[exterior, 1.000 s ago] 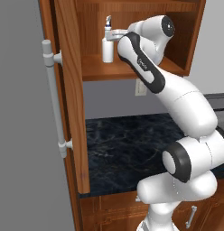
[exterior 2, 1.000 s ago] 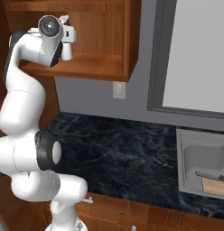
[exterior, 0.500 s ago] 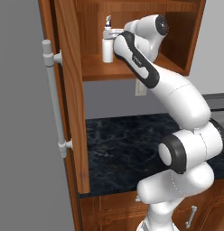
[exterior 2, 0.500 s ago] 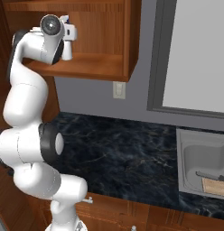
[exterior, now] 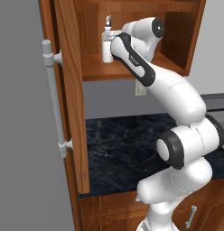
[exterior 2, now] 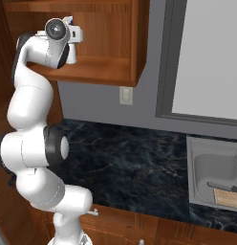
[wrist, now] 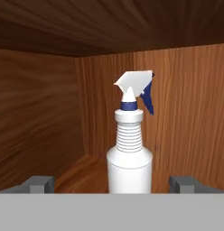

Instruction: Move the cutting board and knife to the sink. Then move spray from the cabinet to the counter.

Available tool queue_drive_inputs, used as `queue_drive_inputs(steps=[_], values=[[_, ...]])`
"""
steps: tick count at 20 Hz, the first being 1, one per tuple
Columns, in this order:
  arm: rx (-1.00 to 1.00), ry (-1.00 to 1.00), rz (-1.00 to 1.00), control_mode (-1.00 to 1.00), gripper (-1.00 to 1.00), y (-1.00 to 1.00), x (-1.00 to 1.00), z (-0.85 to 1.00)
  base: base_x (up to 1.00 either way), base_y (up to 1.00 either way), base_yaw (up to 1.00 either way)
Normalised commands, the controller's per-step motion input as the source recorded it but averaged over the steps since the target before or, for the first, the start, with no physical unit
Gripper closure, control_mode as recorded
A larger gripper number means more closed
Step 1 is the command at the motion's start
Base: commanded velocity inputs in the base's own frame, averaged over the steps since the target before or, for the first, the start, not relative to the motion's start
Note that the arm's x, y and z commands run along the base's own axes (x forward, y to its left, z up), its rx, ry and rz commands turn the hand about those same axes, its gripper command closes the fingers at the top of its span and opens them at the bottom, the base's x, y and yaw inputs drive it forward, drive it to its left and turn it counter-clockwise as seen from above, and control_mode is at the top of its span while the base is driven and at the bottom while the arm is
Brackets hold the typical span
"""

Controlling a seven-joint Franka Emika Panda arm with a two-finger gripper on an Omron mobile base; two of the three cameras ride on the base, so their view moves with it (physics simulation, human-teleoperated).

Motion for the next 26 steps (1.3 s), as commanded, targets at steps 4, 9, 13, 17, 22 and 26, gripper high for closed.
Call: queue_drive_inputs(steps=[4, 9, 13, 17, 22, 26], values=[[-0.03, -0.01, 0.00, -1.00, -1.00, 0.00, 0.19, -0.01, 0.00, 0.00, 0.00], [-0.02, 0.00, 0.00, -1.00, -1.00, 0.00, 0.19, 0.00, 0.00, 0.00, 0.00], [0.00, -0.01, 0.00, -1.00, -1.00, 0.00, 0.20, 0.00, 0.00, 0.00, 0.00], [0.00, -0.04, 0.00, -1.00, -1.00, 0.02, 0.17, 0.00, 0.00, 0.00, 0.00], [0.00, -0.02, 0.00, -1.00, -1.00, 0.06, 0.17, 0.00, 0.00, 0.00, 0.00], [0.00, 0.00, 0.00, -1.00, -1.00, 0.07, 0.17, 0.00, 0.00, 0.00, 0.00]])
